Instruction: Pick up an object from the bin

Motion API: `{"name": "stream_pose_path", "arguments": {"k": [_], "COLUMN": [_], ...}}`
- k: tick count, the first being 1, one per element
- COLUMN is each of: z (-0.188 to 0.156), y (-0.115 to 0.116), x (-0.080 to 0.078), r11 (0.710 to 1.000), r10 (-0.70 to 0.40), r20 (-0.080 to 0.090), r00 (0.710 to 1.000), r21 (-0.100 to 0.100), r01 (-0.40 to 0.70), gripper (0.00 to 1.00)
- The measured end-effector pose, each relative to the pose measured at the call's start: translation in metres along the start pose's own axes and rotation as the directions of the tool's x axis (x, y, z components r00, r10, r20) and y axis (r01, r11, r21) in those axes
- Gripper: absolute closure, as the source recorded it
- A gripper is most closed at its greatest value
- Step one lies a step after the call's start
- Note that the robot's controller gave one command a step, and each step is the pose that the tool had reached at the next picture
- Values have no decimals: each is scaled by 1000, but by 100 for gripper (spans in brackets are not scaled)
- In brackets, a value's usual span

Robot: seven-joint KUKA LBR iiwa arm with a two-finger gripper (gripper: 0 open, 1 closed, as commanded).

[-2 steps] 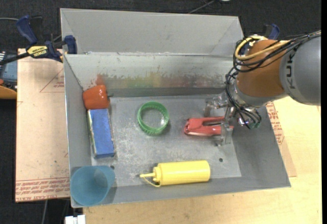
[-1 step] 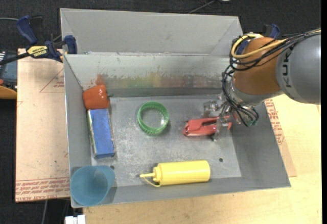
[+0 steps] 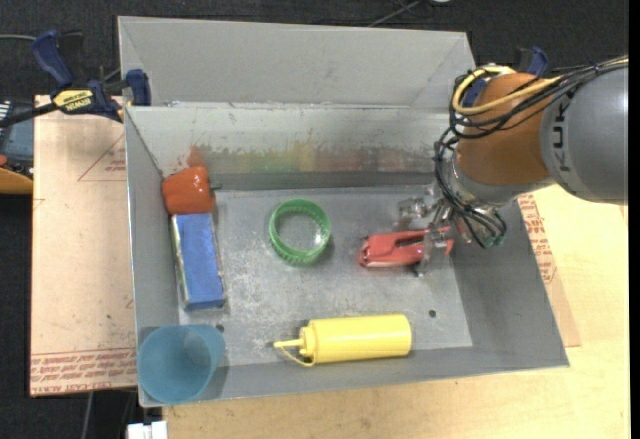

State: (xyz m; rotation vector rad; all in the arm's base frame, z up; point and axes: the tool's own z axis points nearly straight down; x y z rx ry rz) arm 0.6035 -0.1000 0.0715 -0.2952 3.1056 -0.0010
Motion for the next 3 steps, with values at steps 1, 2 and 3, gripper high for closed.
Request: {"name": "stream_pose_path", "arguments": {"k": [1, 2, 3], "z": [-14, -39, -66], "y": [1, 1, 2], "x": [3, 0, 1], "r11": [1000, 1000, 1000], "r10": [0, 0, 0], "r20": [-9, -2, -7], "r00": [1000, 1000, 1000], "r21": [-4, -2, -4], "r01": [0, 0, 0], "gripper": [100, 100, 100]}}
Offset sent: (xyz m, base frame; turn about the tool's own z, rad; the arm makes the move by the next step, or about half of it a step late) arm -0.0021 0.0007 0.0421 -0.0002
